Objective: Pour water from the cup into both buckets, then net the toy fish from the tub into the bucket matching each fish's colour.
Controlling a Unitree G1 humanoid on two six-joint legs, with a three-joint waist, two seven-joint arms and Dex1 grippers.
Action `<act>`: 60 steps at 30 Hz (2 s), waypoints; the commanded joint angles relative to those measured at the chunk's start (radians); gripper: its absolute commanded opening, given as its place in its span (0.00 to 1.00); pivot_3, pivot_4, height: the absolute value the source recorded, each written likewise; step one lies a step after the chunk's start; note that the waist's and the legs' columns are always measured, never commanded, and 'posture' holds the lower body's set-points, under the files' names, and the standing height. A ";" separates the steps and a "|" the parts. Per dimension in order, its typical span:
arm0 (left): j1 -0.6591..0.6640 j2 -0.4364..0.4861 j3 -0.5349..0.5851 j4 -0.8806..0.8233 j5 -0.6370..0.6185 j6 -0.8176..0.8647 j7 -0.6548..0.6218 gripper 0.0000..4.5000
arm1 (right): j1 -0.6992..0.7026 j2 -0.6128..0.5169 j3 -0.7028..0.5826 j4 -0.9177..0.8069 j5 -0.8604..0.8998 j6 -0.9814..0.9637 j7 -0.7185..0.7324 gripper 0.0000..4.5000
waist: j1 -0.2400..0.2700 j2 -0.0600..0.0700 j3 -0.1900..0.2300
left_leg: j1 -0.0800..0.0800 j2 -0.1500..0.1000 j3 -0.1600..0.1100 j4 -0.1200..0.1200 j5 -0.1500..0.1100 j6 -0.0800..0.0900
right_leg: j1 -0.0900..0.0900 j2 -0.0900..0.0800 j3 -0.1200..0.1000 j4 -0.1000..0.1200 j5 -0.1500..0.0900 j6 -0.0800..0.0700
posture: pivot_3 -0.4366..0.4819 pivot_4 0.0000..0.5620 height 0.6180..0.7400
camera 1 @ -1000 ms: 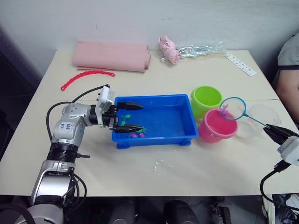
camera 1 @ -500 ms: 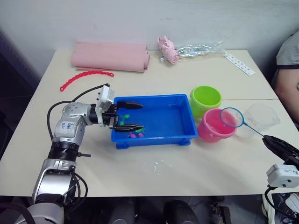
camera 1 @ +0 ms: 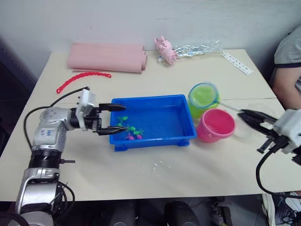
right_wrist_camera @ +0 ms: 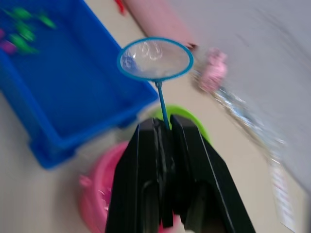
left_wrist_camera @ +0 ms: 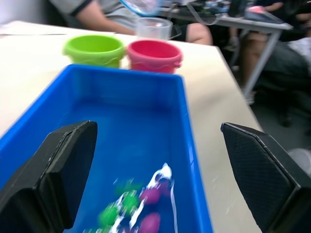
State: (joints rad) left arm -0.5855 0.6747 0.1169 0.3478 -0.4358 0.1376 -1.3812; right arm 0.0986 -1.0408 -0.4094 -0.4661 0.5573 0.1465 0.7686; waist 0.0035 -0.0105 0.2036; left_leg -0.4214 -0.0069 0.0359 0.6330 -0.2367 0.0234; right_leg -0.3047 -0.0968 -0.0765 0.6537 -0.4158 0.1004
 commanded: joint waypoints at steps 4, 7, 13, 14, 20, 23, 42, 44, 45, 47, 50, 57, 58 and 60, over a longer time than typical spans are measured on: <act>0.131 0.080 0.094 -0.081 -0.008 -0.029 0.041 0.99 | -0.236 -0.009 0.253 -0.022 -0.041 0.155 0.050 0.00 | -0.007 0.000 0.000 | 0.000 0.000 0.000 0.002 0.000 0.001 | 0.000 -0.001 0.000 0.000 0.000 0.000 | 0.48 0.27 1.00; 0.190 0.106 0.114 -0.112 -0.021 0.001 0.058 0.99 | -0.369 0.002 0.434 0.032 -0.155 0.165 0.127 0.00 | -0.009 0.000 0.000 | 0.000 0.000 0.000 0.002 0.000 0.001 | -0.001 -0.001 0.000 0.000 0.000 0.000 | 0.48 0.27 1.00; 0.227 0.119 0.110 -0.188 -0.041 0.058 0.076 0.99 | -0.619 0.105 0.668 0.219 -0.294 0.235 0.244 0.00 | -0.006 -0.001 0.000 | 0.000 0.000 0.001 0.003 0.000 0.000 | -0.002 -0.002 0.001 0.000 0.000 0.000 | 0.48 0.27 1.00; 0.230 0.119 0.110 -0.195 -0.041 0.061 0.076 0.99 | -0.636 0.114 0.684 0.234 -0.306 0.236 0.261 0.00 | -0.004 -0.001 0.000 | 0.000 0.000 0.000 0.003 0.000 0.000 | -0.002 -0.002 0.001 0.001 0.000 0.000 | 0.48 0.27 1.00; 0.233 0.119 0.101 -0.237 -0.038 0.077 0.090 0.99 | -0.779 0.196 0.810 0.362 -0.408 0.323 0.330 0.00 | -0.009 -0.001 0.000 | 0.000 0.000 0.001 0.002 0.000 0.001 | -0.003 -0.002 0.001 0.002 0.000 0.000 | 0.48 0.27 1.00; 0.240 0.118 0.101 -0.262 -0.043 0.089 0.099 0.99 | -0.825 0.236 0.840 0.391 -0.431 0.362 0.354 0.00 | -0.011 -0.001 0.000 | 0.000 0.000 0.001 0.002 0.000 0.000 | -0.003 -0.002 0.001 0.003 0.000 0.000 | 0.48 0.27 1.00; 0.270 0.123 0.113 -0.317 -0.057 0.120 0.136 0.99 | -0.862 0.432 0.836 0.480 -0.331 0.729 0.431 0.00 | -0.010 -0.001 0.000 | 0.000 0.000 0.001 0.000 -0.001 0.000 | -0.003 -0.001 0.001 0.003 0.000 0.000 | 0.48 0.27 1.00; 0.268 0.124 0.112 -0.317 -0.057 0.122 0.136 0.99 | -0.865 0.440 0.822 0.484 -0.316 0.753 0.431 0.00 | -0.011 -0.001 0.000 | 0.000 0.000 0.001 0.000 -0.001 0.000 | -0.003 -0.001 0.001 0.003 0.000 0.000 | 0.48 0.27 1.00; 0.266 0.124 0.111 -0.316 -0.057 0.122 0.136 0.99 | -0.868 0.444 0.811 0.487 -0.305 0.766 0.430 0.00 | -0.011 -0.001 0.000 | 0.000 0.000 0.001 0.000 -0.001 0.000 | -0.003 -0.001 0.001 0.003 0.000 0.000 | 0.48 0.27 1.00; 0.264 0.125 0.109 -0.314 -0.056 0.122 0.136 0.99 | -0.877 0.449 0.793 0.495 -0.291 0.784 0.426 0.00 | -0.011 -0.001 0.000 | 0.000 0.000 0.001 0.000 -0.001 0.000 | -0.003 -0.001 0.001 0.003 0.000 0.000 | 0.48 0.27 1.00; 0.261 0.124 0.107 -0.312 -0.055 0.123 0.137 0.99 | -0.887 0.452 0.779 0.501 -0.279 0.803 0.422 0.00 | -0.011 -0.001 0.000 | 0.000 0.000 0.001 0.000 -0.001 0.000 | -0.003 -0.001 0.001 0.003 0.000 0.000 | 0.48 0.27 1.00; 0.250 0.120 0.102 -0.304 -0.052 0.121 0.138 0.99 | -0.891 0.454 0.774 0.508 -0.253 0.862 0.409 0.00 | -0.011 -0.001 0.000 | 0.000 0.000 0.001 0.000 -0.001 0.000 | -0.004 -0.001 0.001 0.003 0.000 0.000 | 0.48 0.27 1.00; 0.249 0.119 0.102 -0.302 -0.051 0.120 0.138 0.99 | -0.890 0.456 0.773 0.510 -0.252 0.865 0.404 0.00 | -0.011 -0.001 0.000 | 0.000 0.000 0.001 0.000 -0.001 -0.001 | -0.004 -0.001 0.001 0.003 0.000 0.000 | 0.48 0.27 1.00; 0.249 0.118 0.102 -0.302 -0.050 0.120 0.140 0.99 | -0.886 0.467 0.770 0.512 -0.252 0.870 0.388 0.00 | -0.011 -0.001 0.000 | 0.000 0.000 0.001 0.000 -0.001 -0.001 | -0.004 -0.001 0.001 0.002 0.000 0.000 | 0.48 0.27 1.00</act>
State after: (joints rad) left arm -0.3280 0.7849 0.2076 0.0551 -0.4702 0.2623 -1.2434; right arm -0.7859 -0.5864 0.3688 0.0461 0.2809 0.9967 1.1633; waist -0.0078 -0.0111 0.2036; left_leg -0.4212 -0.0071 0.0367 0.6325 -0.2376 0.0228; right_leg -0.3082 -0.0982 -0.0756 0.6562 -0.4158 0.1004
